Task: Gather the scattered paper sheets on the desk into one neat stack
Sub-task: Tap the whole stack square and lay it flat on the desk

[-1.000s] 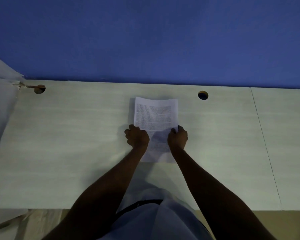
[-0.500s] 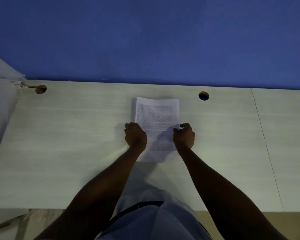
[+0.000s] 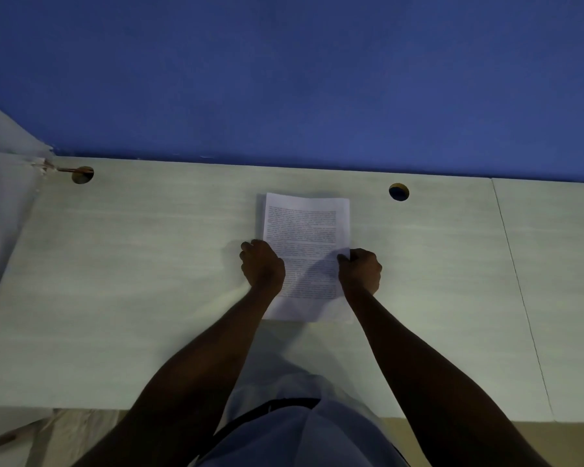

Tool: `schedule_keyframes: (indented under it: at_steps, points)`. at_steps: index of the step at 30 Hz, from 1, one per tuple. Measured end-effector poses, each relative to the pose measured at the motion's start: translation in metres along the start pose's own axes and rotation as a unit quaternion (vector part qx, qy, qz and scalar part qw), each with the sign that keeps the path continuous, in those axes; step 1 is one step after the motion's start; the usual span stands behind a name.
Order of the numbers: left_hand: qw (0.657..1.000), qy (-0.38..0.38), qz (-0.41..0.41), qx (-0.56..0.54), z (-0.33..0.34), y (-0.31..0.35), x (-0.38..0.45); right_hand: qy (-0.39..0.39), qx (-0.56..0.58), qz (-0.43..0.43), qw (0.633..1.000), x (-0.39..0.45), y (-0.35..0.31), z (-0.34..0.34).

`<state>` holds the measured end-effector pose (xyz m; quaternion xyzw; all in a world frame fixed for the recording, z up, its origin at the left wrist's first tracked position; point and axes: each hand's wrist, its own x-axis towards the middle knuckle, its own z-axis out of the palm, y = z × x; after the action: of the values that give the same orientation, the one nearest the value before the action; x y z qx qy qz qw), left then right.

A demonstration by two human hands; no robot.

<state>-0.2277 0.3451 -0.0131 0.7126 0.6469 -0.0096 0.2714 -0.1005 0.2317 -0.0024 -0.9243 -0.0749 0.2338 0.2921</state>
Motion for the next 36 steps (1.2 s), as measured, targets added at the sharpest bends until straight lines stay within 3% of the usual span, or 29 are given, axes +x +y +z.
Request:
schedule_keyframes:
  at_steps: [3,5,8,11,14,19,24,31,36]
  points:
    - [0.999,0.022,0.037,0.014,0.001,-0.003,-0.002,0.028,-0.120,-0.116,0.986,-0.003,0.001,0.003]
    - [0.996,0.039,0.077,0.032,0.001,-0.006,-0.004,0.026,-0.210,-0.263,0.941,0.000,0.005,0.006]
    - [0.981,0.053,0.145,0.118,0.004,-0.012,-0.003,-0.061,-0.295,-0.415,0.859,0.012,0.003,0.008]
    - [0.963,0.048,0.193,0.182,0.002,-0.018,-0.001,-0.150,-0.350,-0.418,0.825,0.019,-0.015,0.005]
    - [0.946,-0.020,0.242,0.213,-0.003,-0.023,0.006,-0.158,-0.399,-0.412,0.804,0.025,-0.034,0.008]
    - [0.911,-0.131,0.243,0.307,-0.020,-0.017,0.021,-0.225,-0.467,-0.487,0.703,0.034,-0.061,0.021]
    - [0.904,-0.146,0.229,0.332,-0.019,-0.013,0.019,-0.191,-0.533,-0.535,0.627,0.040,-0.081,0.037]
    - [0.899,-0.134,0.229,0.350,-0.016,-0.008,0.018,-0.161,-0.605,-0.535,0.567,0.053,-0.105,0.067]
    - [0.901,-0.117,0.229,0.349,-0.019,-0.002,0.015,-0.147,-0.634,-0.529,0.544,0.061,-0.118,0.078]
